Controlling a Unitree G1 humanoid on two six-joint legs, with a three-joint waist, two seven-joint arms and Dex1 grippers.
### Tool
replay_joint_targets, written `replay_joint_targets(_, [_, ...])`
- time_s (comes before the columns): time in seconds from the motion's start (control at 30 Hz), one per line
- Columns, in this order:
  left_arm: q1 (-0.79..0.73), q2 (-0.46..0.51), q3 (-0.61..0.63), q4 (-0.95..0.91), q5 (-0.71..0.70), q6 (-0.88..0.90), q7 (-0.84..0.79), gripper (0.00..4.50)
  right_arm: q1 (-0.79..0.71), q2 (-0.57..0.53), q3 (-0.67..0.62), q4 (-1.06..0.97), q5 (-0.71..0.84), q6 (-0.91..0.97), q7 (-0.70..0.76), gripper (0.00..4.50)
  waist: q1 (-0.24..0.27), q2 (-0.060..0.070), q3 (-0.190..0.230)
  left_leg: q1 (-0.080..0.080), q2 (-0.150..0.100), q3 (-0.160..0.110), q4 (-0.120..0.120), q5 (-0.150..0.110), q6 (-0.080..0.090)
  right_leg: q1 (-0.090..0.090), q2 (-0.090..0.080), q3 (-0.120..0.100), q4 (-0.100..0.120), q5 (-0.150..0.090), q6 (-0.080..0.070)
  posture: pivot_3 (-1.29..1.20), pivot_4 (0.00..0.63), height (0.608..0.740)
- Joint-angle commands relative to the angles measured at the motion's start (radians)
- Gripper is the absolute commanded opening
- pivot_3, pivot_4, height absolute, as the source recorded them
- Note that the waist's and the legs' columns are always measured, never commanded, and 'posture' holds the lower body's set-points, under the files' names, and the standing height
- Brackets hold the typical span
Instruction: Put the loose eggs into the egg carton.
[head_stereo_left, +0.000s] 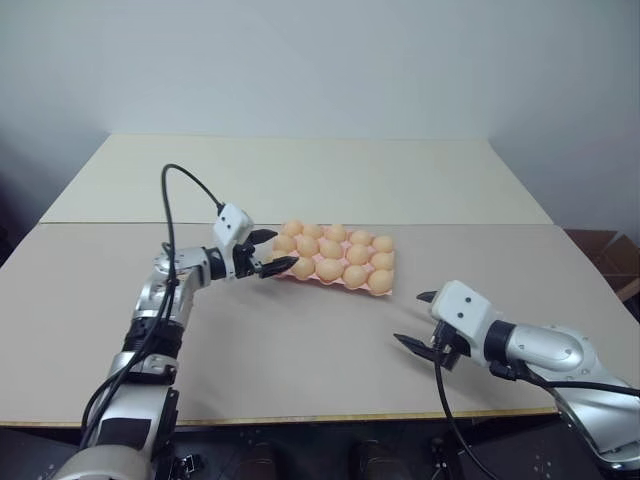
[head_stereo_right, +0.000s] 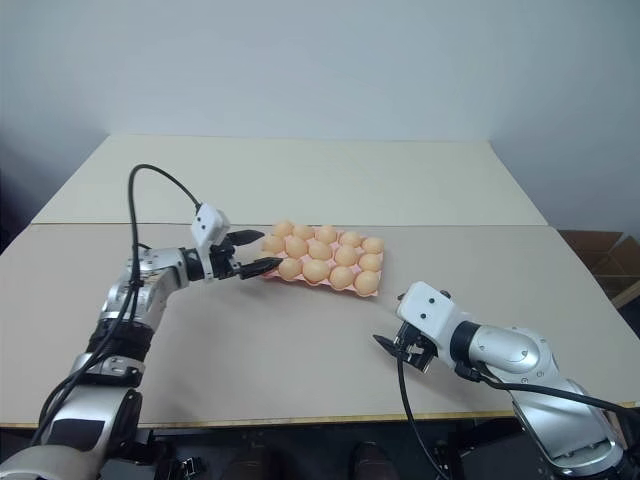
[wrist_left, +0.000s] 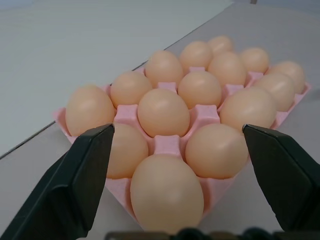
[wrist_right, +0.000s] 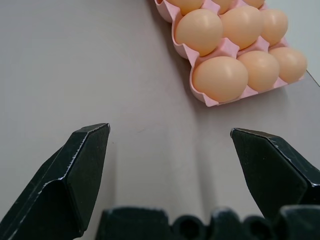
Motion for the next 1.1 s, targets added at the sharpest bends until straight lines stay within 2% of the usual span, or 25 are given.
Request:
replay_joint_targets(0.03, [0.102, 0.110, 0.073, -0.193, -0.090, 0.060, -0.080, 4.47, 0.008, -0.017, -0.041, -0.042, 0.001, 0.001, 0.001, 4.50, -0.010, 0.000, 0.000, 0.000, 0.000, 0.000, -0.001, 0.000, 0.000, 0.000, 0.000, 0.000, 0.000, 0.000, 0.000, 0.00, 0.150, 0.740])
replay_joint_targets(0.2, [0.352, 0.301, 0.204, -0.405, -0.199, 0.164, -0.157, 4.47, 0.012, -0.044, -0.066, -0.046, 0.019, -0.002, 0.029, 4.50, -0.016, 0.000, 0.000, 0.001, 0.001, 0.000, -0.002, 0.000, 0.000, -0.001, 0.000, 0.000, 0.001, -0.001, -0.001, 0.00, 0.150, 0.740])
replay_joint_targets(0.3, [0.529, 0.392, 0.327, -0.539, -0.270, 0.204, -0.209, 4.47, 0.014, -0.070, -0.113, -0.039, 0.047, -0.003, 0.068, 4.50, -0.012, 0.001, 0.000, 0.002, 0.002, 0.001, -0.001, 0.000, 0.000, -0.001, -0.001, 0.000, 0.001, -0.004, -0.006, 0.00, 0.150, 0.740])
replay_joint_targets(0.4, [0.698, 0.445, 0.477, -0.646, -0.339, 0.246, -0.250, 4.47, 0.029, -0.110, -0.185, -0.028, 0.092, -0.006, 0.132, 4.50, -0.005, 0.001, 0.000, 0.002, 0.001, 0.001, -0.001, 0.000, 0.000, -0.001, -0.002, 0.000, 0.000, -0.005, -0.007, 0.00, 0.150, 0.740])
replay_joint_targets(0.53, [0.834, 0.446, 0.600, -0.737, -0.398, 0.293, -0.235, 4.47, 0.049, -0.164, -0.244, 0.011, 0.117, -0.035, 0.204, 4.50, 0.009, 0.001, 0.001, 0.002, 0.001, 0.001, -0.001, 0.000, 0.000, -0.001, -0.002, -0.001, -0.001, -0.005, -0.007, 0.00, 0.150, 0.740])
replay_joint_targets(0.67, [0.882, 0.419, 0.625, -0.799, -0.425, 0.312, -0.178, 4.47, 0.041, -0.189, -0.254, 0.051, 0.127, -0.069, 0.248, 4.50, 0.012, 0.002, 0.001, 0.003, 0.002, 0.001, -0.001, 0.000, -0.001, -0.001, -0.002, -0.001, -0.001, -0.006, -0.007, 0.00, 0.150, 0.740])
replay_joint_targets(0.83, [0.876, 0.374, 0.586, -0.858, -0.447, 0.349, -0.069, 4.47, -0.014, -0.187, -0.204, 0.088, 0.114, -0.087, 0.250, 4.50, 0.010, 0.002, 0.001, 0.003, 0.002, 0.002, -0.001, 0.000, -0.001, -0.001, -0.001, 0.000, 0.000, -0.005, -0.007, 0.00, 0.150, 0.740])
replay_joint_targets(0.97, [0.826, 0.377, 0.550, -0.842, -0.430, 0.355, -0.007, 4.47, -0.029, -0.167, -0.185, 0.077, 0.113, -0.081, 0.227, 4.50, 0.011, 0.002, 0.001, 0.002, 0.002, 0.002, -0.002, 0.000, -0.001, -0.002, -0.001, 0.000, 0.000, -0.005, -0.007, 0.00, 0.150, 0.740])
replay_joint_targets(1.1, [0.806, 0.389, 0.557, -0.854, -0.462, 0.387, 0.009, 4.47, 0.017, -0.171, -0.178, 0.049, 0.111, -0.074, 0.228, 4.50, 0.011, 0.002, 0.001, 0.001, 0.002, 0.002, -0.002, 0.000, -0.001, -0.002, -0.001, 0.000, -0.001, -0.006, -0.007, 0.00, 0.150, 0.740])
